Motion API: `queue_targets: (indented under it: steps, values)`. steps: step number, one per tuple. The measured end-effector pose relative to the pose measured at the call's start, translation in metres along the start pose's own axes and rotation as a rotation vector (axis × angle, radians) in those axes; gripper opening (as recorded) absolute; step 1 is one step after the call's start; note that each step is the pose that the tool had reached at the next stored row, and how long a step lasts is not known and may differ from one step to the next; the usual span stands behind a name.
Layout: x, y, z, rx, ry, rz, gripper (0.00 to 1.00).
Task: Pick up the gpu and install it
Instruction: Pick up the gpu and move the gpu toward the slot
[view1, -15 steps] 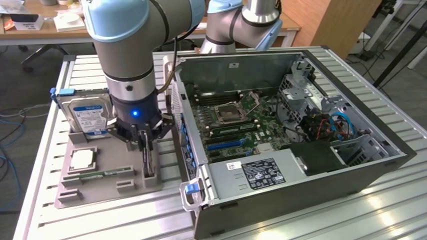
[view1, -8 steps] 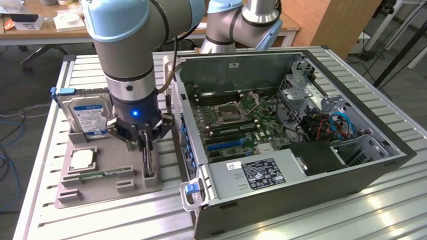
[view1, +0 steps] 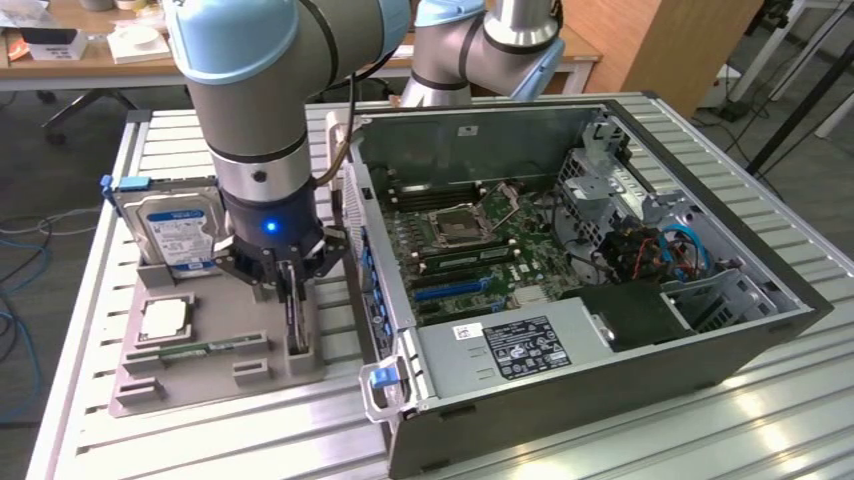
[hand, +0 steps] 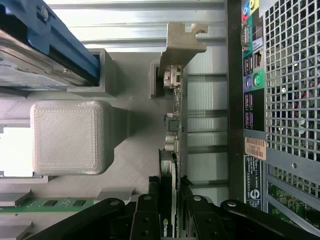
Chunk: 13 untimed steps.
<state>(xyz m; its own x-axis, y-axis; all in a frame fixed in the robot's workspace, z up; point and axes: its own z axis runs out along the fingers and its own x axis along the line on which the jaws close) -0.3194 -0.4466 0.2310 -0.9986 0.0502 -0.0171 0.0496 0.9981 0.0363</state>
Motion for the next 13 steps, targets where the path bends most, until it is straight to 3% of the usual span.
queue_targets:
  steps: [7,13]
  values:
    - [0.0,0.0001,-0.0008,-0.0002,-0.0001,0.0,0.26]
    - [0.0,0.0005,-0.0136,-0.0001,-0.0001,0.0,0.26]
